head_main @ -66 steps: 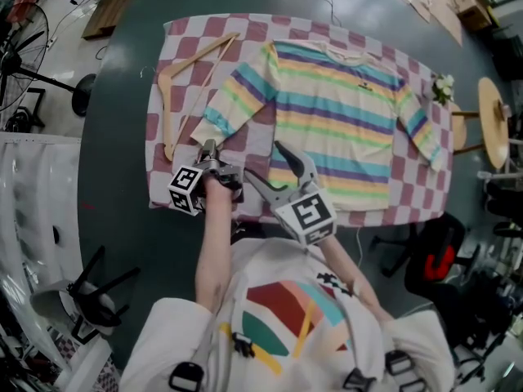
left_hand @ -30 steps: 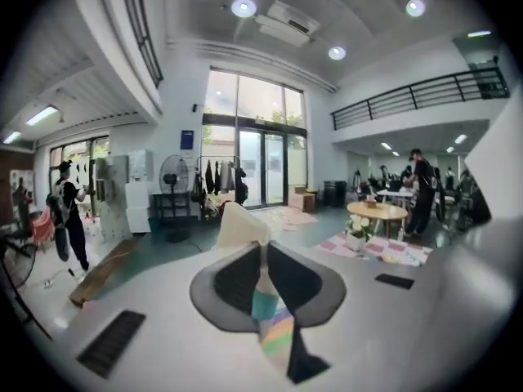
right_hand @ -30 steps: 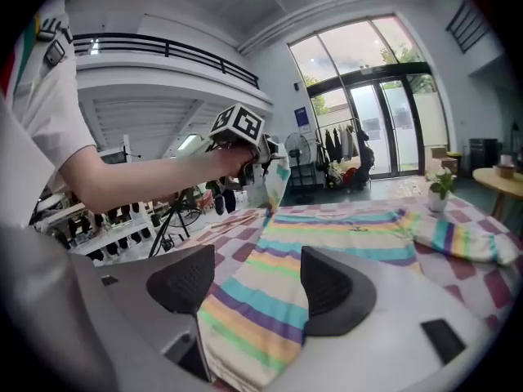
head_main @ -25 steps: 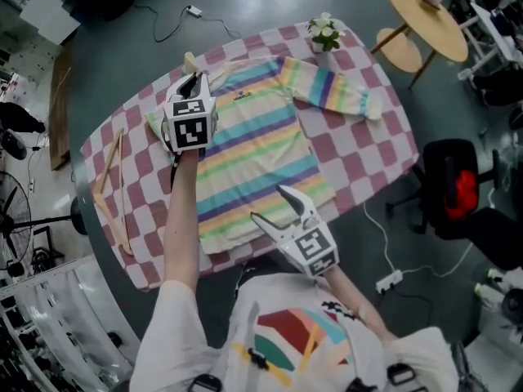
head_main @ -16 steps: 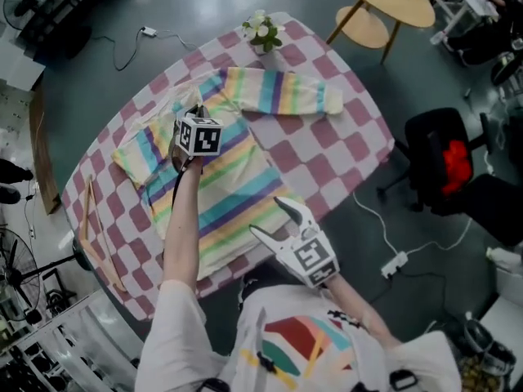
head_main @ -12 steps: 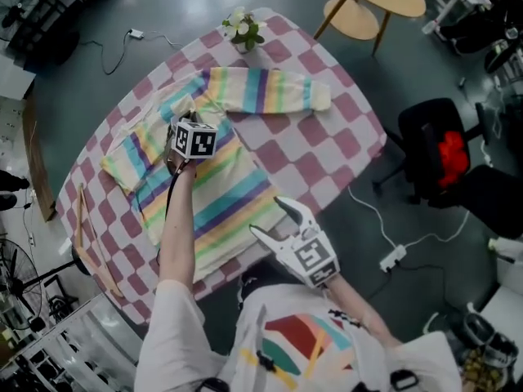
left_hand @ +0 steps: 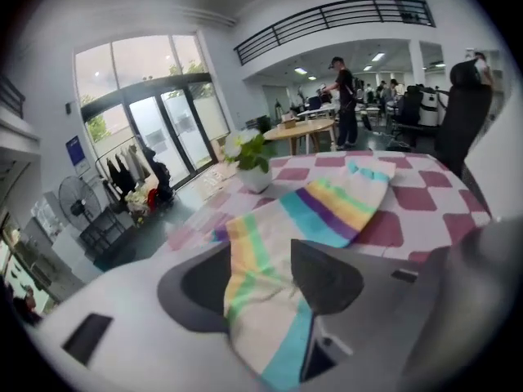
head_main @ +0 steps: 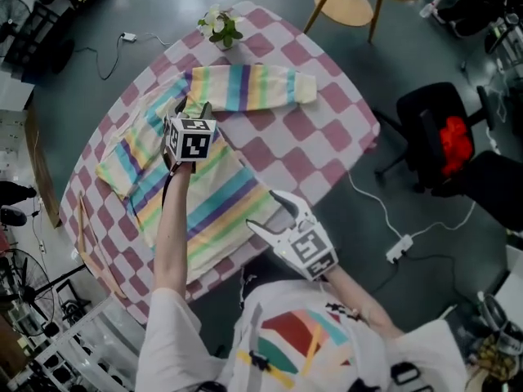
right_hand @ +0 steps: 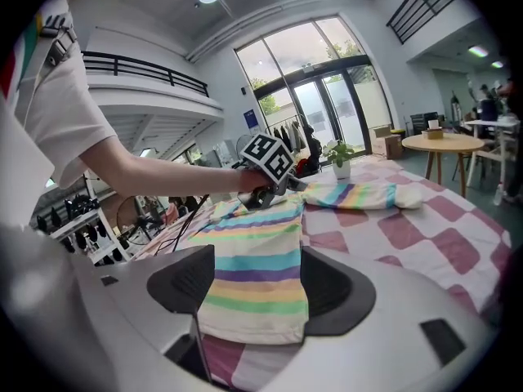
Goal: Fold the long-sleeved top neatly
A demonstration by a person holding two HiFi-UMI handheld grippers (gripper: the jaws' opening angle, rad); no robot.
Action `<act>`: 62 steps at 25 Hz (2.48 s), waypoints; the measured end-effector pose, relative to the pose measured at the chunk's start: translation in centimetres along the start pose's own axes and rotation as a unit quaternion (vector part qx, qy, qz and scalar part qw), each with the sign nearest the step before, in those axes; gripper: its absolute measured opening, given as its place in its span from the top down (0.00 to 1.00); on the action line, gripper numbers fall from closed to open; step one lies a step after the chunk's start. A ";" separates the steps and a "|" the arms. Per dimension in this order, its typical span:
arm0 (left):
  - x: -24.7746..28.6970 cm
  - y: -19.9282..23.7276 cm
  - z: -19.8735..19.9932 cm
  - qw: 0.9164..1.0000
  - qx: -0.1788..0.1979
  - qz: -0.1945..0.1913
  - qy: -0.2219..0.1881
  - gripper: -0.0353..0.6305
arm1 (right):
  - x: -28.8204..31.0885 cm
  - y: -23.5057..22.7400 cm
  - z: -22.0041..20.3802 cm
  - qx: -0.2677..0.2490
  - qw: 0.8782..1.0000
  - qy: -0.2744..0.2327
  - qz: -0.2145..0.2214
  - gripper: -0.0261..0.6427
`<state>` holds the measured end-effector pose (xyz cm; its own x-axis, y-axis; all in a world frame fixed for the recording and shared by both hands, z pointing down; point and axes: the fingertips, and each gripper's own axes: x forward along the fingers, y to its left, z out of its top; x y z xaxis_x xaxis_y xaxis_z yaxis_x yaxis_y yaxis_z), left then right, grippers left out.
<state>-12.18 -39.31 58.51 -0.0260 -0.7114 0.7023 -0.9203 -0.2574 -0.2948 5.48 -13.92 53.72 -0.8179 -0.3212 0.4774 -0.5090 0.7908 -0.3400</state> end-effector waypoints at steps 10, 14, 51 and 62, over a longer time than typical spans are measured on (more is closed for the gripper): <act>0.4 -18.9 14.4 0.940 0.296 -0.105 -0.130 0.62 | -3.6 -3.4 -0.9 0.049 0.997 -0.027 -0.049 0.47; 2.5 -25.5 13.1 0.910 0.374 -0.150 -0.097 0.62 | -5.4 -6.0 -1.6 0.086 0.992 -0.049 -0.080 0.47; -16.5 18.4 3.9 0.956 -0.171 0.192 -0.139 0.91 | 2.6 7.6 3.8 -0.035 0.997 -0.013 0.069 0.47; -18.8 20.0 -18.7 0.907 -0.365 0.206 -0.043 0.91 | 7.6 16.5 2.2 -0.077 0.987 0.042 0.134 0.47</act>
<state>-37.45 -18.89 51.55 -0.4244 -0.7052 0.5680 -0.8536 0.5209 0.0089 -9.74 -4.46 49.91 -0.8891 -0.0507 0.4548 -0.2256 0.9133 -0.3392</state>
